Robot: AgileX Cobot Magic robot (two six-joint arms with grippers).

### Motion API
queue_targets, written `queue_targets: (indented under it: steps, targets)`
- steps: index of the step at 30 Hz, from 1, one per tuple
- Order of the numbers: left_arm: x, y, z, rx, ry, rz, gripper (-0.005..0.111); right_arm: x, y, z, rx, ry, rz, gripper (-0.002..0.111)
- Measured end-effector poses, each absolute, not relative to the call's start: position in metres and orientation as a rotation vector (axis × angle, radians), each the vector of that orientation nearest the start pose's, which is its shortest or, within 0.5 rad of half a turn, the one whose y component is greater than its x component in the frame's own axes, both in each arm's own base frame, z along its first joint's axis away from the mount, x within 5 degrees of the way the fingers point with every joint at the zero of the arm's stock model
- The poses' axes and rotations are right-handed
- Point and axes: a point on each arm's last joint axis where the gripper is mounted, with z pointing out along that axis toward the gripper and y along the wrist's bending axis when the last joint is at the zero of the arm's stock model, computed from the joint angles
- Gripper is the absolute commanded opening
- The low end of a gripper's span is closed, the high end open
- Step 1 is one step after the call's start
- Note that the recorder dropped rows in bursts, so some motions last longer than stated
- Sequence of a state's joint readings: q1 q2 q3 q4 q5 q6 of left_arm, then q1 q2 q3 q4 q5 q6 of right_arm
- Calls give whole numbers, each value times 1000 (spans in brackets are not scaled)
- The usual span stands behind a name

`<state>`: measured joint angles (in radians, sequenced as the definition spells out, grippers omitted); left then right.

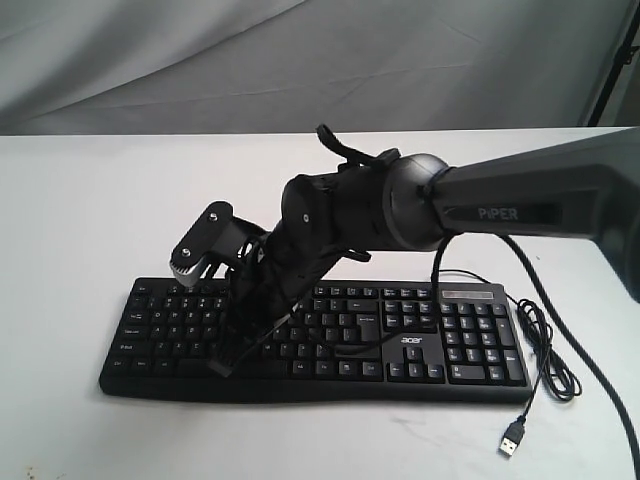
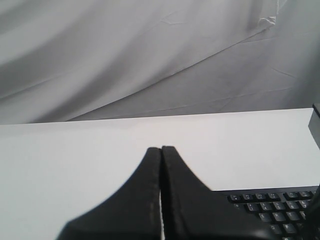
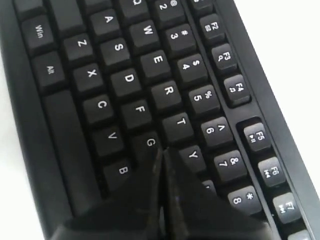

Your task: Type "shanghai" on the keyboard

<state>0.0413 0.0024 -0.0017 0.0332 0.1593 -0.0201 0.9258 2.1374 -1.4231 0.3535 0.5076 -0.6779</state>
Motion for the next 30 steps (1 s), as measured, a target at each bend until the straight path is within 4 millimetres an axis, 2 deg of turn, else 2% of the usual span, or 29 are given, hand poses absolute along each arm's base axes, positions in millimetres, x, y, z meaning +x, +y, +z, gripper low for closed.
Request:
queue_targets:
  steps: [10, 13, 19, 23, 25, 27, 30]
  targets:
    - [56, 3, 199, -28, 1644, 46, 0, 253, 361, 129, -1677, 2138, 396, 0]
    - [56, 3, 199, -28, 1644, 46, 0, 253, 361, 122, -1681, 2148, 391, 0]
    - [56, 3, 199, -28, 1644, 46, 0, 254, 362, 130, -1672, 2128, 394, 0]
    - [56, 3, 199, -28, 1644, 46, 0, 259, 376, 150, -1664, 2056, 406, 0]
    - [56, 3, 199, -28, 1644, 46, 0, 259, 395, 158, -1682, 2005, 425, 0]
    - [56, 3, 199, -28, 1644, 46, 0, 259, 415, 151, -1728, 1992, 443, 0]
    - [56, 3, 199, -28, 1644, 46, 0, 258, 431, 144, -1783, 1989, 459, 0]
